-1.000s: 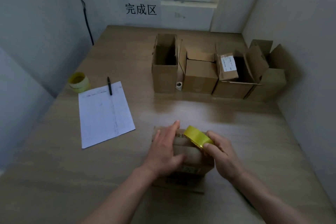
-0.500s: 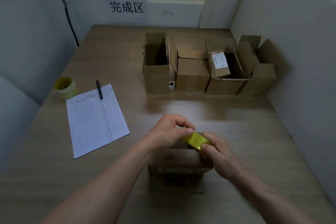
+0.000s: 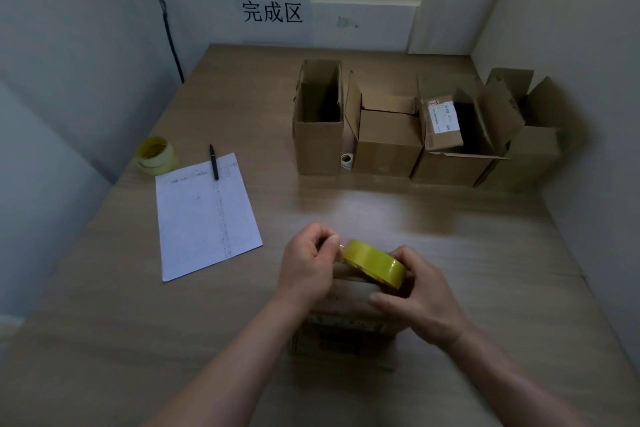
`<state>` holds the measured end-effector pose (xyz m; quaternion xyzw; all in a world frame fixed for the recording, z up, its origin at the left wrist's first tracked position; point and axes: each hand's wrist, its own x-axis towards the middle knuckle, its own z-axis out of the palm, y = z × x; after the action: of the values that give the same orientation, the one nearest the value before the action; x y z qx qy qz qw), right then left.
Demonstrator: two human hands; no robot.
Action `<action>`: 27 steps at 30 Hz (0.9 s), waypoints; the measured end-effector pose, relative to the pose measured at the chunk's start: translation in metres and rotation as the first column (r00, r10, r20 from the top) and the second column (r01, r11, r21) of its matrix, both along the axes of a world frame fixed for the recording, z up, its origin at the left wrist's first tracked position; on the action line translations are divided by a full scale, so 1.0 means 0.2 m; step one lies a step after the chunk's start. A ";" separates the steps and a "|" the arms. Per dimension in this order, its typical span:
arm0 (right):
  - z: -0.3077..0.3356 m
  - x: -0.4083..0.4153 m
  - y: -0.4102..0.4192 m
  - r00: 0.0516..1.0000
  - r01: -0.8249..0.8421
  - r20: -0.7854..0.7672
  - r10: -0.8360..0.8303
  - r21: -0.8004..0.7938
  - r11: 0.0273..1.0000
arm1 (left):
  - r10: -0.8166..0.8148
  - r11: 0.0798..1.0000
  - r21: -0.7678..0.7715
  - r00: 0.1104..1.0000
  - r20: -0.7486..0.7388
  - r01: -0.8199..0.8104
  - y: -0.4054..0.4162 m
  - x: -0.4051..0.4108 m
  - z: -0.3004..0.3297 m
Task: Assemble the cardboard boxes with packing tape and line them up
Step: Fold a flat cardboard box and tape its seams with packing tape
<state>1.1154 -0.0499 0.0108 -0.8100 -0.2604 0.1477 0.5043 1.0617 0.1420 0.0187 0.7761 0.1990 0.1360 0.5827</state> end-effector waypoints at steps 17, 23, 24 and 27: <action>-0.07 -0.04 0.14 0.932 0.315 0.240 -0.272 -0.159 0.936 | 0.244 0.970 0.016 0.969 -0.031 -0.243 0.00 -0.13 -0.12; -0.03 -0.12 0.20 0.926 0.336 0.138 -0.351 0.119 0.934 | 0.262 0.964 -0.032 0.964 -0.037 -0.263 0.01 -0.15 -0.15; -0.05 -0.13 0.20 0.933 0.326 0.138 -0.333 0.071 0.943 | 0.266 0.962 -0.057 0.963 -0.041 -0.268 0.01 -0.15 -0.15; -0.10 -0.12 0.16 0.940 0.306 0.178 -0.291 -0.061 0.950 | 0.257 0.961 -0.085 0.964 -0.071 -0.263 0.03 -0.15 -0.13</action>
<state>1.0912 -0.0178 -0.0091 -0.8709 -0.1689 0.0126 0.4613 1.0319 0.1471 -0.0073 0.7187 0.3224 0.1789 0.5895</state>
